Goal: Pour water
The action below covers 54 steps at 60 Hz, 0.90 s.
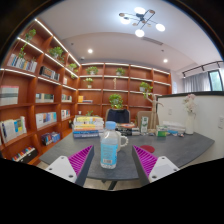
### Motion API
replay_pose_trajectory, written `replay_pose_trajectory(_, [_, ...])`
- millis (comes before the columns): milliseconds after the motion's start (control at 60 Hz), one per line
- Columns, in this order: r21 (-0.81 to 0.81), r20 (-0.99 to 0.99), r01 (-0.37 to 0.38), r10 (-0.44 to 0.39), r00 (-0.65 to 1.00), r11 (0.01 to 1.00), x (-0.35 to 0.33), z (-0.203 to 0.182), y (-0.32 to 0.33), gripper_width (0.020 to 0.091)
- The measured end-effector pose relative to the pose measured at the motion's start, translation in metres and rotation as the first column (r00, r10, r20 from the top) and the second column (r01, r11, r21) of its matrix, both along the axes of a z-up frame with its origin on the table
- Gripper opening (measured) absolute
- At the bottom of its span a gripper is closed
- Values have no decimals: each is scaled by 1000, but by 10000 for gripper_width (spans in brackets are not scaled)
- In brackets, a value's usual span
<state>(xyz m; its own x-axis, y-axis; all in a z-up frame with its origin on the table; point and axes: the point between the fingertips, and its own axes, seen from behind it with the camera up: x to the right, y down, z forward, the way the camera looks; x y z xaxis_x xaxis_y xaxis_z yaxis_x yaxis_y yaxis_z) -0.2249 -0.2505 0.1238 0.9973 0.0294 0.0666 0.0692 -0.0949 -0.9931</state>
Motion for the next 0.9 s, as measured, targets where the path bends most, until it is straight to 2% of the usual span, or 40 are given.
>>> replay_pose_trajectory(450, [-43,-62,-5,2,998,999,-13,-42,106,768])
replay_pose_trajectory(500, [-44,-70,-5,2,998,999,-14,-45,114,740])
replay_pose_trajectory(550, [-41,-74,-7,4,997,999,-15,-46,120,671])
replay_pose_trajectory(617, [-34,-64,11,-13,998,999,-13,-47,126,470])
replay_pose_trajectory(750, [-27,-53,-4,3,999,1000,-16,-47,129,348])
replay_pose_trajectory(783, [-20,-69,-10,8,998,1000,-17,-47,128,351])
replay_pose_trajectory(800, [-17,-76,-11,9,997,1000,-17,-47,127,316])
replay_pose_trajectory(900, [-11,-76,-14,13,997,1000,-16,-47,129,317])
